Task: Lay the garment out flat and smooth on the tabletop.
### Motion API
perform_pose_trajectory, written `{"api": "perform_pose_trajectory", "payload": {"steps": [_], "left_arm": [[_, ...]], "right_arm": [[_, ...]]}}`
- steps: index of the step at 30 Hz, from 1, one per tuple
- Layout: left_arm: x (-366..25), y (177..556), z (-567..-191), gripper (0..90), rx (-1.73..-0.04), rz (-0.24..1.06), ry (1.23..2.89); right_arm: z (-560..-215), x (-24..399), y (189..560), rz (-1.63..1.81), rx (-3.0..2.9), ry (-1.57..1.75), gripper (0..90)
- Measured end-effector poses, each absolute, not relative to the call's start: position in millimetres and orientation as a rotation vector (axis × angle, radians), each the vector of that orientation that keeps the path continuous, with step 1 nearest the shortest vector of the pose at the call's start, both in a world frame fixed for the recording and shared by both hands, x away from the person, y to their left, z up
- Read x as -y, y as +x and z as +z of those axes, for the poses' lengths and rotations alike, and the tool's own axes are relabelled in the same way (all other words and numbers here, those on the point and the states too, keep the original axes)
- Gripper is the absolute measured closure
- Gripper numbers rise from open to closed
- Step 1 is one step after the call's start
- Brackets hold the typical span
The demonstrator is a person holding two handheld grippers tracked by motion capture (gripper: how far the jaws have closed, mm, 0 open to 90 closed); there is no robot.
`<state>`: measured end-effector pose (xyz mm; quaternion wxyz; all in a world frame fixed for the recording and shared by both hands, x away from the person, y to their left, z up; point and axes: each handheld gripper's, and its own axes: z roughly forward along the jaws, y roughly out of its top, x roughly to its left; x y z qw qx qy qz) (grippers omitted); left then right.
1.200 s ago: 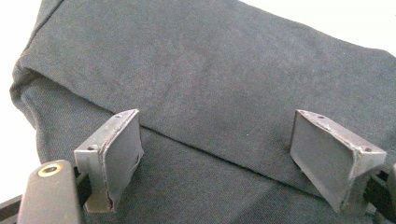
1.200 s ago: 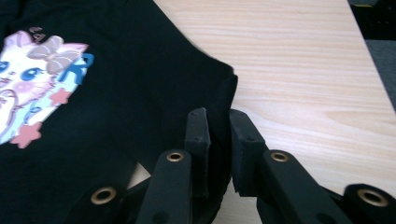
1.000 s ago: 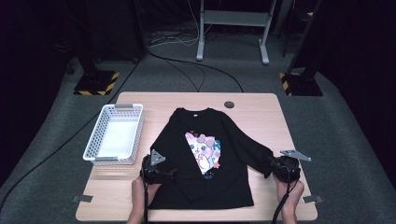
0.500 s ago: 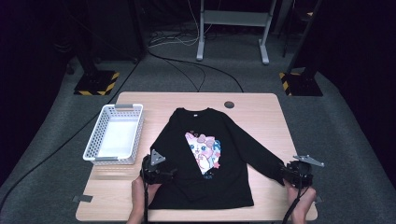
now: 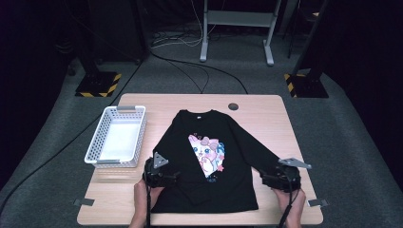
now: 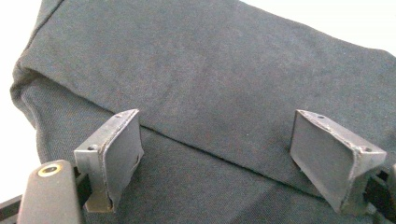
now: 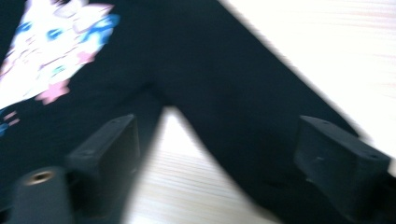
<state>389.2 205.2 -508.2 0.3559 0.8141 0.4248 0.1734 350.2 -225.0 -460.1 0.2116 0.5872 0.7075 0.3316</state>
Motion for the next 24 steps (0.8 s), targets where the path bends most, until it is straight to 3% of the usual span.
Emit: {"api": "perform_pose_trajectory", "payload": {"steps": [5, 11, 24], "left_arm": [[-205, 389, -508, 16.8, -1.097, 0.448, 2.103], [-205, 389, -508, 16.9, -1.096, 0.451, 2.101], [-201, 390, -508, 17.0, -1.095, 0.451, 2.105]], "right_arm": [[-471, 180, 359, 0.917, -2.125, 1.501, 0.1], [-491, 147, 367, 0.865, -2.226, 1.438, 0.0], [-510, 164, 366, 0.905, -2.18, 1.407, 0.0]]}}
